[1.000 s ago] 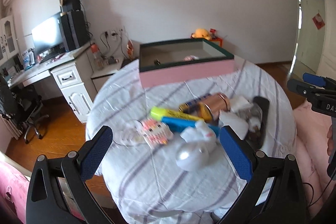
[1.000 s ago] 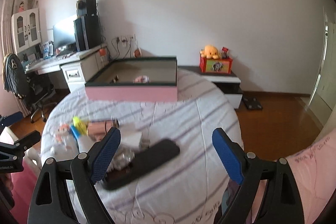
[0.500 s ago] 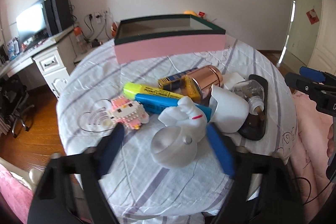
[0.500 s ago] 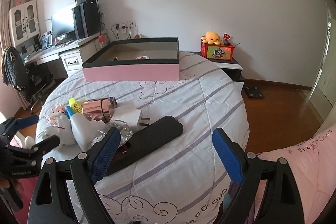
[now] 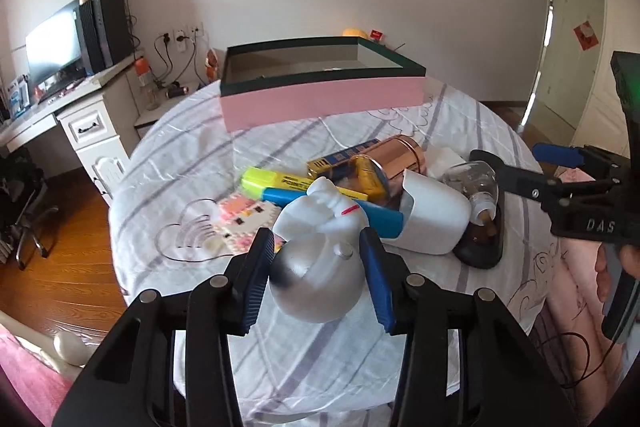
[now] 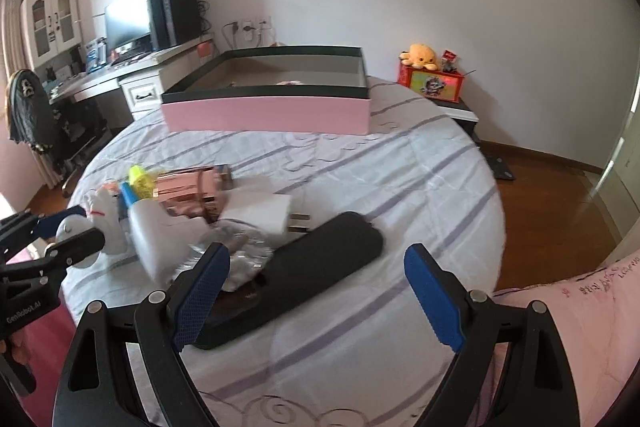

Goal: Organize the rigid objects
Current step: 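Grasp the white toy figure with the left gripper while the right grasps the glass bottle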

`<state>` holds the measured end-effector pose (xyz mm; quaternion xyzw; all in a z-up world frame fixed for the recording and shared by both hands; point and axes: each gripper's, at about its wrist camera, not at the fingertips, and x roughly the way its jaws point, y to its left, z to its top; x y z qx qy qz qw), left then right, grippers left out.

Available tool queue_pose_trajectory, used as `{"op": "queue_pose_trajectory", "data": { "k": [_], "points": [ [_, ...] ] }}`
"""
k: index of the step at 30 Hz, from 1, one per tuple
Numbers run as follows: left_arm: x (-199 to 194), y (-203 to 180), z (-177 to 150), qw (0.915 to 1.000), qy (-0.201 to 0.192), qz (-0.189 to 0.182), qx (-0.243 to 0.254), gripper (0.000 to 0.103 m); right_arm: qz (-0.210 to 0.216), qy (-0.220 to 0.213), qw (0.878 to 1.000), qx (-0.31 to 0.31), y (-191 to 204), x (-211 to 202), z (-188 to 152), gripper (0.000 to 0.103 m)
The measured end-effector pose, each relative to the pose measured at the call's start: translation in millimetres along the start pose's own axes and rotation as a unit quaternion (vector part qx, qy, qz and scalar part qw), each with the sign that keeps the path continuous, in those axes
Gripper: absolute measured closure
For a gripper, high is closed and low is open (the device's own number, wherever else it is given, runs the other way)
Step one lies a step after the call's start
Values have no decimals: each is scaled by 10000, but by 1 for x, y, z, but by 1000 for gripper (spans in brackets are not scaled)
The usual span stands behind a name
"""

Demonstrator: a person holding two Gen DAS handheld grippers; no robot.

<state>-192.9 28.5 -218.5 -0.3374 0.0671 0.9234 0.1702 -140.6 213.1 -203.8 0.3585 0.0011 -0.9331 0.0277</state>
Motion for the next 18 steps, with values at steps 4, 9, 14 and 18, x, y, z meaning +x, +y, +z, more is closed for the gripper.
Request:
{"op": "queue_pose_trajectory", "data": {
  "k": [4, 9, 14, 18],
  "points": [
    [-7, 5, 0, 10000, -25, 34, 1, 58, 85, 17, 9999, -97, 16, 3, -1, 13],
    [-8, 9, -2, 10000, 0, 12, -21, 58, 108, 102, 9998, -90, 26, 12, 0, 13],
    [-7, 11, -2, 10000, 12, -34, -45, 58, 24, 257, 9996, -65, 26, 19, 5, 13],
    [-5, 11, -2, 10000, 9, -50, -45, 58, -279, 404, 9988, -90, 14, 26, -1, 13]
  ]
}}
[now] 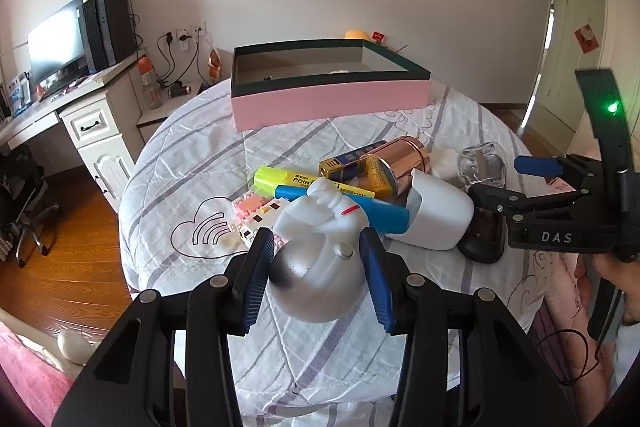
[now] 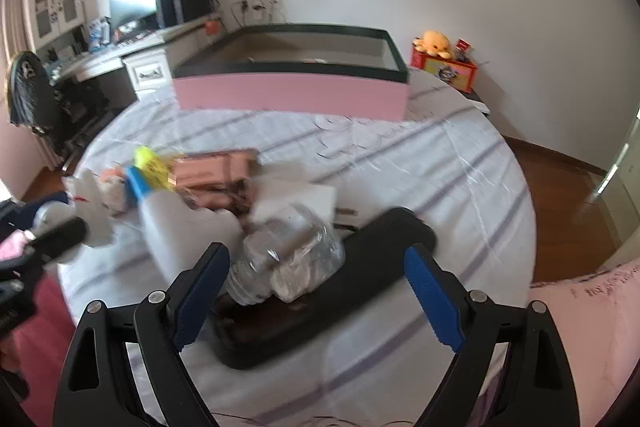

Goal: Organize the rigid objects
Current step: 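Grasp the white toy figure with the left gripper while the right grasps the glass bottle, then carry the white figure and glass bottle into the pink box and release both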

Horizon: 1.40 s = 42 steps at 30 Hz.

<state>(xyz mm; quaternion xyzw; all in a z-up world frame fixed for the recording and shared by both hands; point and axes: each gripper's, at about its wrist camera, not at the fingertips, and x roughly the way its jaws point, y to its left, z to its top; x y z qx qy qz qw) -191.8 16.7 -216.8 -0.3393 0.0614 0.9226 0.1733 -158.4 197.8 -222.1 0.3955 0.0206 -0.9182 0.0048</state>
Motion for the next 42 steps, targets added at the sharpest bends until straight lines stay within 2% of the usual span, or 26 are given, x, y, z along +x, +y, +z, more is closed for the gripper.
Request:
{"op": "queue_pose_trajectory", "data": {
  "k": [2, 4, 10, 12, 14, 19, 26, 31, 42],
  "points": [
    [1, 0, 1, 10000, -7, 13, -4, 58, 89, -17, 9999, 105, -9, 1, -1, 13],
    [2, 1, 2, 10000, -19, 2, -30, 58, 3, -80, 9998, 164, -15, 1, 0, 13],
    [6, 1, 8, 9999, -52, -9, -89, 58, 169, -201, 9996, 145, -11, 6, 9, 13],
    [6, 1, 11, 9999, -54, -6, -90, 58, 176, -131, 9997, 139, -10, 12, 9, 20],
    [6, 1, 12, 9999, -66, -7, -81, 58, 156, -64, 9997, 185, -14, 17, 8, 37],
    [5, 0, 17, 9999, -113, -15, -62, 58, 296, -100, 9992, 236, -25, 14, 9, 52],
    [0, -5, 26, 9998, -209, -1, -12, 58, 423, -196, 9986, 256, -31, 8, 9, 52],
    [-9, -7, 40, 9991, -407, 88, 12, 58, 527, -450, 9974, 210, -30, -9, 16, 52],
    [-26, -10, 84, 9958, -881, 242, 107, 58, 718, -1038, 9920, -76, -22, -49, 56, 52]
  ]
}}
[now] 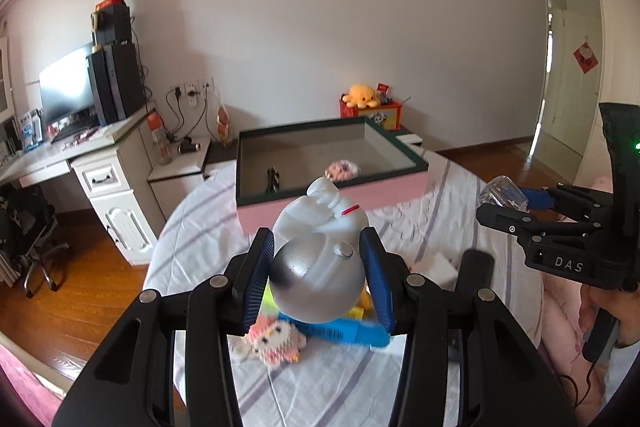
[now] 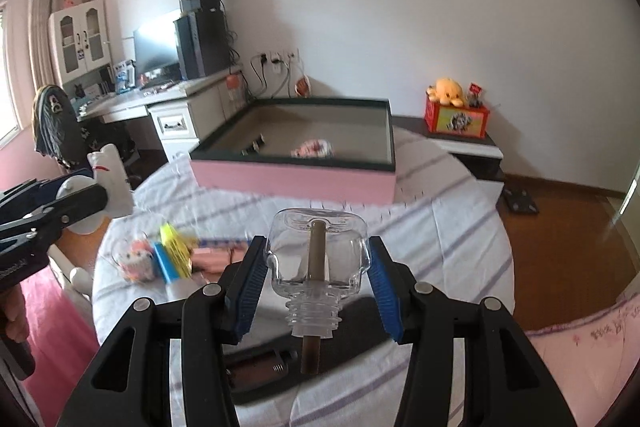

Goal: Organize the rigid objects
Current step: 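Carry the white figure and glass bottle into the pink box and release both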

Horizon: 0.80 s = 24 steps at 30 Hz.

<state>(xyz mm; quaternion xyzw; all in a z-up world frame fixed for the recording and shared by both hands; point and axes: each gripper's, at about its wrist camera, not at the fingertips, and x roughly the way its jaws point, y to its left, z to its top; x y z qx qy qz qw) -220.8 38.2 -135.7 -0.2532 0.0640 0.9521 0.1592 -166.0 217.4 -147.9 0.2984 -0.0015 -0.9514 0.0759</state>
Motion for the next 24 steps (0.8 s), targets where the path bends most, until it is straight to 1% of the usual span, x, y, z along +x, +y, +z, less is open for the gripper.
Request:
{"op": "queue_pose_trajectory", "data": {
  "k": [5, 9, 13, 16, 19, 24],
  "points": [
    [14, 0, 27, 9999, -115, -27, 61, 58, 84, -203, 9996, -165, 3, 1, 28, 52],
    [39, 1, 55, 9997, -149, 29, 185, 58, 155, -320, 9989, -299, 2, 13, 56, 52],
    [69, 6, 81, 9997, -117, -82, 199, 58, 165, -377, 9983, -402, -3, 30, 83, 52],
    [97, 13, 97, 9997, -19, -46, 256, 58, 122, -347, 9982, -476, -6, 49, 102, 52],
    [131, 25, 111, 9994, 176, -51, 287, 58, 169, -246, 9983, -501, -12, 73, 116, 52],
    [187, 43, 120, 9981, 558, -67, 268, 58, 156, 76, 9980, -604, -14, 124, 132, 52]
  ]
}}
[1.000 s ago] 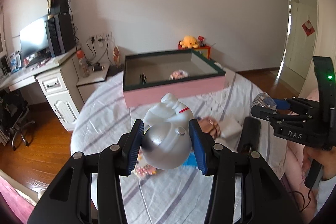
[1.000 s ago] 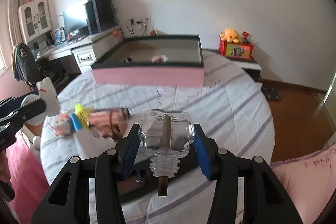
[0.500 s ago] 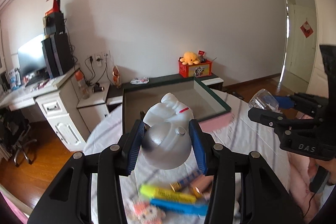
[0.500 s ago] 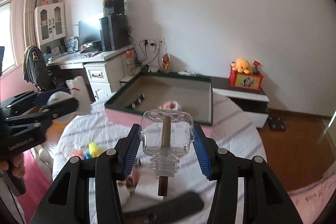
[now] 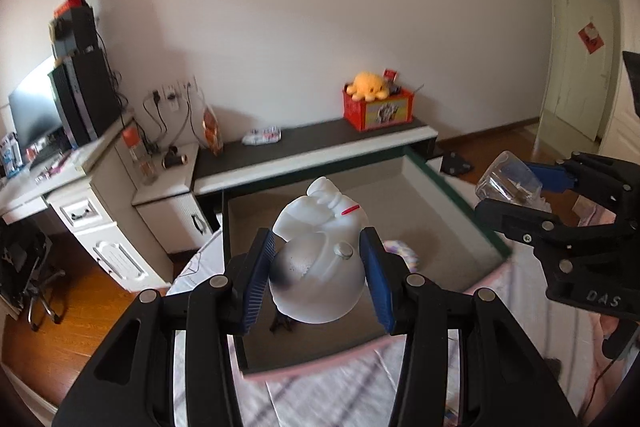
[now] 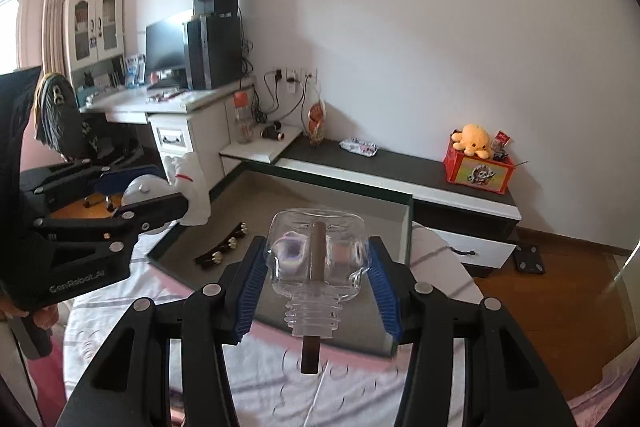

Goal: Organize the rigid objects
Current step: 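Carry the white figure and glass bottle into the pink box and release both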

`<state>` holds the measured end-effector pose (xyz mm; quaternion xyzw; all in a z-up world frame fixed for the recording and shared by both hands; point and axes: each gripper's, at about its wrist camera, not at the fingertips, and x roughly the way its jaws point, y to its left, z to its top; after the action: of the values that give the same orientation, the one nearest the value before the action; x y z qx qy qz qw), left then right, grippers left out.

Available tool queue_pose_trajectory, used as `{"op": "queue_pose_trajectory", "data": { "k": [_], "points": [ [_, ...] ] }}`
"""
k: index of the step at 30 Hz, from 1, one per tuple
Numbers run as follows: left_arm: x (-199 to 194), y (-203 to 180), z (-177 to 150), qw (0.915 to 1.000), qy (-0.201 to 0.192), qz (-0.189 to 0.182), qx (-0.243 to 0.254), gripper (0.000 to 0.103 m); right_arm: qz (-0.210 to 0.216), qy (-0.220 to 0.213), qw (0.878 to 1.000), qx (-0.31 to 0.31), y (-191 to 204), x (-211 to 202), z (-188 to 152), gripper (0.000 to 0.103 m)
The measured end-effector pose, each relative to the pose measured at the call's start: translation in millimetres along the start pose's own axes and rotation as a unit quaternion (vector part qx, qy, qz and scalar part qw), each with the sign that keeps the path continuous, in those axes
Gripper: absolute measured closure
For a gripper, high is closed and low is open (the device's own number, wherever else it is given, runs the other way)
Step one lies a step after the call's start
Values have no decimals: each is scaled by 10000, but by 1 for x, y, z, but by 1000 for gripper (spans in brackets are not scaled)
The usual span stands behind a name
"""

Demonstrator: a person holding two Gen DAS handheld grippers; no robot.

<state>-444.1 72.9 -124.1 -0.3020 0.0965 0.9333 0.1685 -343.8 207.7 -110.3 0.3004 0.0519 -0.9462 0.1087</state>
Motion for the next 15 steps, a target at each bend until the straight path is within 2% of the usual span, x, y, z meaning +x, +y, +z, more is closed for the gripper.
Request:
{"op": "queue_pose_trajectory", "data": {
  "k": [8, 15],
  "points": [
    [89, 8, 7, 9969, 786, -105, -13, 58, -35, 638, 9979, -89, -7, 87, 9, 52],
    [126, -2, 0, 9939, 1092, -131, 105, 58, -213, 1118, 9934, -121, -22, 135, 7, 52]
  ]
}}
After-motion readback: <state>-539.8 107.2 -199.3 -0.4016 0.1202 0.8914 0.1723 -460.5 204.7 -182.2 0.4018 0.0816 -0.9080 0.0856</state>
